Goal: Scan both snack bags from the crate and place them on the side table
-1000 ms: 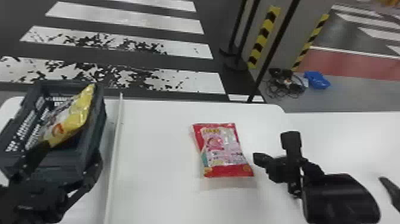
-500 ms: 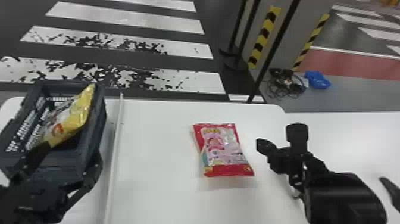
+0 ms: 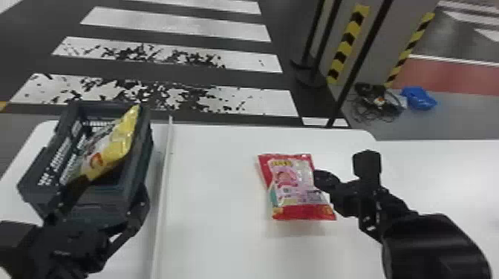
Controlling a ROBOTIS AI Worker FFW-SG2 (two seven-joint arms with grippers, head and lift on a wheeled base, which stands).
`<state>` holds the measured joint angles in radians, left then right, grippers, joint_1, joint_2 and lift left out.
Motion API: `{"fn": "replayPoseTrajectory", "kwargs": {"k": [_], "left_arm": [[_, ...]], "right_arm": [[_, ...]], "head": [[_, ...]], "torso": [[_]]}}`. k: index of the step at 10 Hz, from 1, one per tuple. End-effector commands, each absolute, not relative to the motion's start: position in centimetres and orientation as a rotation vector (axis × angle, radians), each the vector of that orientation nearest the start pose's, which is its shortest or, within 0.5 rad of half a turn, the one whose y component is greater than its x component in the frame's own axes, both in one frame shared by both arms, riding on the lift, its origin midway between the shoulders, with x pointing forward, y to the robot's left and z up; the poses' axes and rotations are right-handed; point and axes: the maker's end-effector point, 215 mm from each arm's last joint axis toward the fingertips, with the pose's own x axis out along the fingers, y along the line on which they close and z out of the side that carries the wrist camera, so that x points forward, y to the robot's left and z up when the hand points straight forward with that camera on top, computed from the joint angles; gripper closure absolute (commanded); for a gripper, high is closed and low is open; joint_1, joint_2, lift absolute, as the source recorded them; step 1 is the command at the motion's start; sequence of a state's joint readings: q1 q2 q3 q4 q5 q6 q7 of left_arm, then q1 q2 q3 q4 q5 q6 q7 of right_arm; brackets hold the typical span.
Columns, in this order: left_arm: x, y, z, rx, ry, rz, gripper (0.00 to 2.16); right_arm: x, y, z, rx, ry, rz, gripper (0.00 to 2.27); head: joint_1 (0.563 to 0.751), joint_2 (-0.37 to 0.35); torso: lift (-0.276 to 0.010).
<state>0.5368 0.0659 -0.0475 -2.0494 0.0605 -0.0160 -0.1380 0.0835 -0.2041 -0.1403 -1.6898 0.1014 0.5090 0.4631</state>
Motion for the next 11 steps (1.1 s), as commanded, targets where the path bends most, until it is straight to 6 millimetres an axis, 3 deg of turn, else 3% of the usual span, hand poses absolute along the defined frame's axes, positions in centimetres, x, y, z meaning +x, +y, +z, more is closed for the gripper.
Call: {"fn": "replayPoseTrajectory", "kwargs": {"k": [1,7,10,11], "left_arm": [[42.9,17.7,-34.7,-0.029,0.044,-0.209,0.08],[43.0,17.7,-34.9,-0.032,0.047,-0.209,0.08],[43.0,17.9,-34.8,-0.03,0.044,-0.206,0.08],[43.0,17.8,-34.7,-0.03,0.043,-0.208,0.08]], "right_arm": [[52.7,-29.6,-46.7,-0.17,0.517,0.28,2.26],[50.8,-26.7,-49.5,-0.157,0.564,0.327,2.26],[50.9,-27.3,-49.4,-0.158,0.564,0.318,2.26],[51.3,-27.9,-48.4,-0.158,0.547,0.303,2.26]], "head": [[0.695,-0.156],[0.695,-0.117],[0.695,-0.106],[0.695,-0.107]], "torso": [[-0.095],[-0.095],[-0.095],[-0.095]]}}
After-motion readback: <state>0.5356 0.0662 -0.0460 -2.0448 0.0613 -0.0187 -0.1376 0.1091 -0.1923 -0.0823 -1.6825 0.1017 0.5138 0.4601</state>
